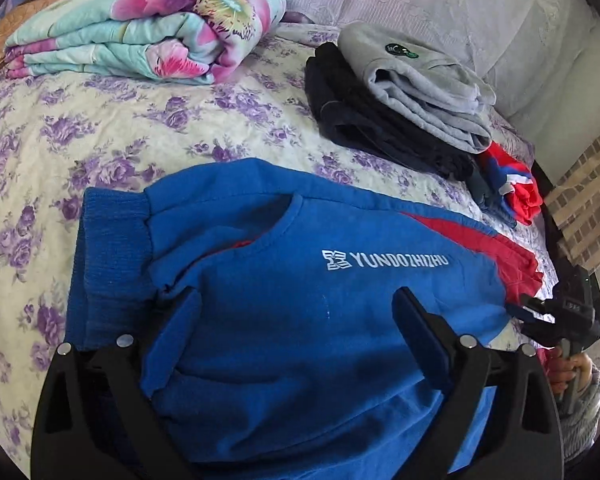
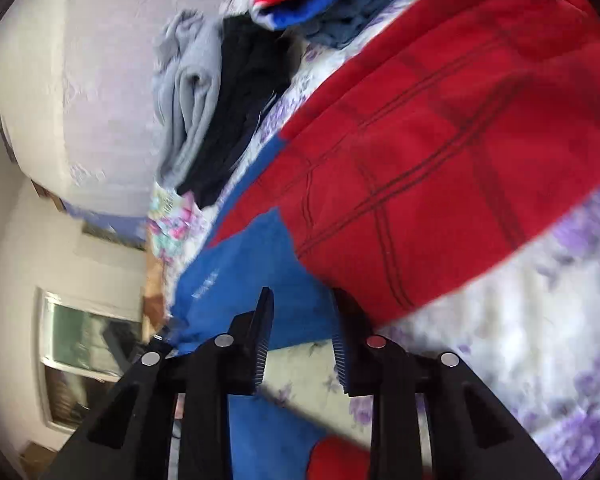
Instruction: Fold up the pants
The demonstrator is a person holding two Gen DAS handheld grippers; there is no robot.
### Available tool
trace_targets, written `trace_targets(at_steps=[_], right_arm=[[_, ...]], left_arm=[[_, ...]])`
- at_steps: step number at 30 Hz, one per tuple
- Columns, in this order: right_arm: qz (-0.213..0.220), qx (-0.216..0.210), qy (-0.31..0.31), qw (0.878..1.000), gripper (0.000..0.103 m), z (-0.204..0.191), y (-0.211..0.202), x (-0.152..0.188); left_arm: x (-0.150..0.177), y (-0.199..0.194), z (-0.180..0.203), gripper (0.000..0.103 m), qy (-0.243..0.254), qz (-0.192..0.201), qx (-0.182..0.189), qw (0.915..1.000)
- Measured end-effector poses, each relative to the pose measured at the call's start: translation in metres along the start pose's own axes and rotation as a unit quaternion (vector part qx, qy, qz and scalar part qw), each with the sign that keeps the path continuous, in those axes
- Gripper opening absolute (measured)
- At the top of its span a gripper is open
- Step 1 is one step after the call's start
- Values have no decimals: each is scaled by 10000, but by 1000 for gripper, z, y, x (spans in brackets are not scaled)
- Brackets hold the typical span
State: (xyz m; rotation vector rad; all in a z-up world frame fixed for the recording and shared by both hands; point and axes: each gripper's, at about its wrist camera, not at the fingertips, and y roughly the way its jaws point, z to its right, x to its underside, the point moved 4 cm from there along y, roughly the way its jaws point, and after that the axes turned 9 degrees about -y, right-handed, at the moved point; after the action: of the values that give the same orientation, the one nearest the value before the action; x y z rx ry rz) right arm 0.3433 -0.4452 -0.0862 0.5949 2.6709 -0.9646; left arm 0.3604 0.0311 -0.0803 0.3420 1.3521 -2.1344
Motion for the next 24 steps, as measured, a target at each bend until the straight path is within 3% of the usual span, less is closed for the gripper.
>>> trace_targets(at_steps=[1,4,7,10,16,22,23,24], right_arm=[[217,146,-254,9993,45,-4,-20,-6],[951,456,-456,9934,57,5,-84,-29],[1495,1029,-333,9828,59,41,-133,-56],[1611,1385,-25,9772,61,82,-156,-78],[1410,1454,168,9791,61,118,-115,-108],[1010,1371,-29,9854,60,123,-79,-123],[982,1346,-109,9860,58,119,-77,-122],[937,1292,-148,9871,45,118,-76,-122]], left_arm=[[-1,-6,-2,94,-90,71,86,9999],[-5,-32,-11,94,-456,305,535,9971],[-22,-58,-35,94,-869,600,717,9918],[-37,-72,-56,94,-1189,709,557,9888],[-55,-72,-92,94,-1352,751,31,9880],[-59,-41,-103,94,-1206,371,-90,9920],[-59,-35,-103,94,-1197,302,-46,9923],[-59,-30,-102,94,-1187,246,3,9926]])
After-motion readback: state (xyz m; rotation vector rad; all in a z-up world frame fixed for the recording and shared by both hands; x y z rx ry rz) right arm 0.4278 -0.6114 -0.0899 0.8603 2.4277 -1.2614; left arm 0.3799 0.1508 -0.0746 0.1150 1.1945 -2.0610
